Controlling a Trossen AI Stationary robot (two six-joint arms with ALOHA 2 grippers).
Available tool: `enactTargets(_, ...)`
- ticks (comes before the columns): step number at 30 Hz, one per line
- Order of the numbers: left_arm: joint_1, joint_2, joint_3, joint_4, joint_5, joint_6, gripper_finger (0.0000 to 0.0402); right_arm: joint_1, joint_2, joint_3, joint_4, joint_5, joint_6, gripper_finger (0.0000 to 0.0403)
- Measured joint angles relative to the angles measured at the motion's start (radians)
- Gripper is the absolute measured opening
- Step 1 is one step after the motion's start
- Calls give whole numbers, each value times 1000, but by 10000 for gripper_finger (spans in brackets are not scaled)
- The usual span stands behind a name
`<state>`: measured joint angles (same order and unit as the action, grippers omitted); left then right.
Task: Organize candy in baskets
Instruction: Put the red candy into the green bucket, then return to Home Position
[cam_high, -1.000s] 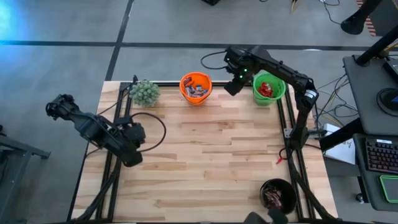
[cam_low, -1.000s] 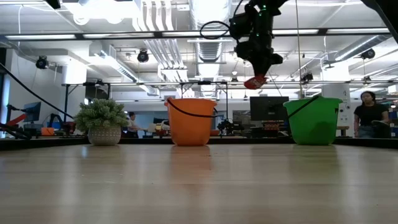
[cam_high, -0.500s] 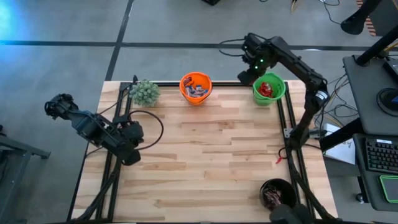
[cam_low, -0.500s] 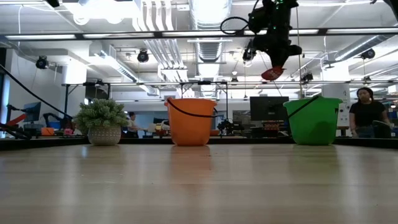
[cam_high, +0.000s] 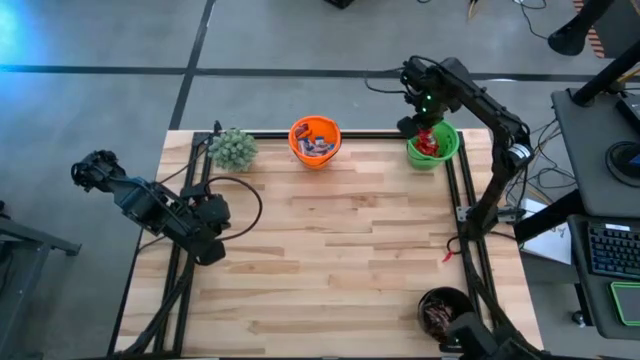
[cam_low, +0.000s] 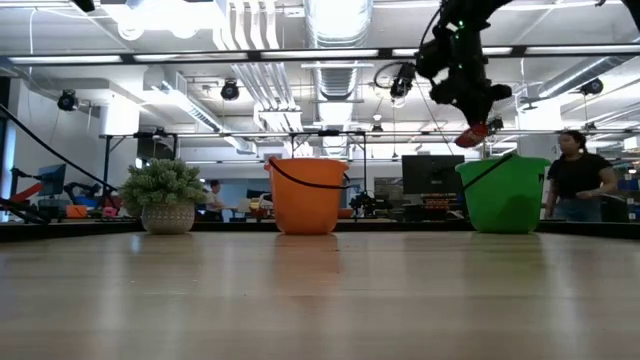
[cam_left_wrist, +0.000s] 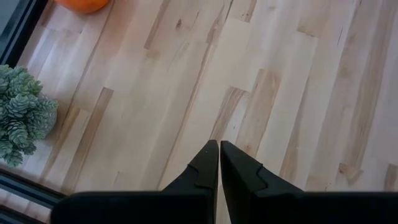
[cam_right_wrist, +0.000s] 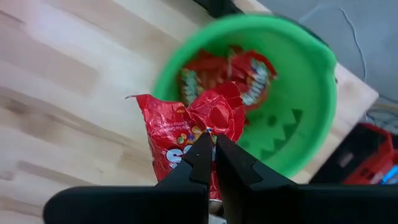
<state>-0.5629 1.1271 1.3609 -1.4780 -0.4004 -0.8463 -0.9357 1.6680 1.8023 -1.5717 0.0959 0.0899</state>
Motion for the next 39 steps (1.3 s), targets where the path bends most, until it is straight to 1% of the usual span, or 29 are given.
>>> enactTargets(6,0,0,0,0,0,0,0,-47,0,-71,3,16,-20,9)
enactTargets(9,0,0,0,0,0,0,0,-60,0,-90,4,43,-13,9)
enactTargets(19,0,0,0,0,0,0,0,-62,0,-119,10,46,-40,12)
enactTargets(25,0,0,0,0,0,-4,0,-62,0,-119,9,55,-55,45)
enactTargets(30,0,0,0,-1,0,-9,0,-62,1,-119,10,160,-48,73)
enactTargets(32,0,0,0,-1,0,-9,0,-62,1,-119,10,186,-36,84)
enactTargets(35,0,0,0,-21,-16,-9,0,-62,1,-119,9,187,-20,95)
enactTargets(39,0,-11,0,-87,-97,-55,0,-58,2,-102,10,149,9,95)
